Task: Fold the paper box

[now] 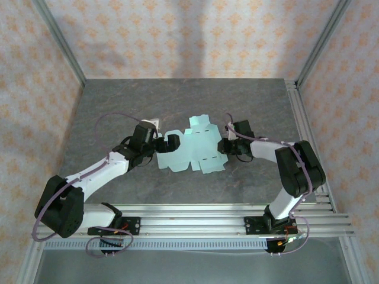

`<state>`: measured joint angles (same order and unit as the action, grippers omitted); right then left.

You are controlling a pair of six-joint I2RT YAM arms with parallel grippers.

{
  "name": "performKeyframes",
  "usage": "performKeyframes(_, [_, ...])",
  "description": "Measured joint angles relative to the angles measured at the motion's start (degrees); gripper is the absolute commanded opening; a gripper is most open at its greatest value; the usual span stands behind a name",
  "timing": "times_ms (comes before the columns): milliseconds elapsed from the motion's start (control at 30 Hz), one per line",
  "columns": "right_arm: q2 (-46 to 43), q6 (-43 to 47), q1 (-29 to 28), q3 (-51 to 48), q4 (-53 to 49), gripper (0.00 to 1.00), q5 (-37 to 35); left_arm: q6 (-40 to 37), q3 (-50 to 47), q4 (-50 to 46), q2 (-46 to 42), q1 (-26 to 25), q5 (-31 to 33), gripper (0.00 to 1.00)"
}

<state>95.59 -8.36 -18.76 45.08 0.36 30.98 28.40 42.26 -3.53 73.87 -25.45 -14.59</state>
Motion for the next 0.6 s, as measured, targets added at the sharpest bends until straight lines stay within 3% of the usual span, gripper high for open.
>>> performKeyframes(133, [0.0,-0.2,0.0,0.0,0.72,0.05,-0.13,0.0,0.0,0.0,0.07,0.0,-0.02,1.0])
performKeyframes(233, [0.0,-0.09,0.0,0.0,0.79,0.15,-0.13,0.0,0.0,0.0,0.22,0.0,-0.02,1.0])
performKeyframes(367, [0.02,0.22,0.0,0.0,0.76,0.16,-0.24,0.02,0.0,0.02,0.55,0.0,-0.02,1.0])
performKeyframes(500, [0.0,0.5,0.0,0.0,0.72,0.0,-0.72,0.02,0.0,0.11,0.94,0.0,-0.02,1.0])
performKeyframes(600, [0.0,0.79,0.0,0.0,0.55,0.0,-0.98,0.02,0.0,0.33,1.44,0.0,-0.02,1.0])
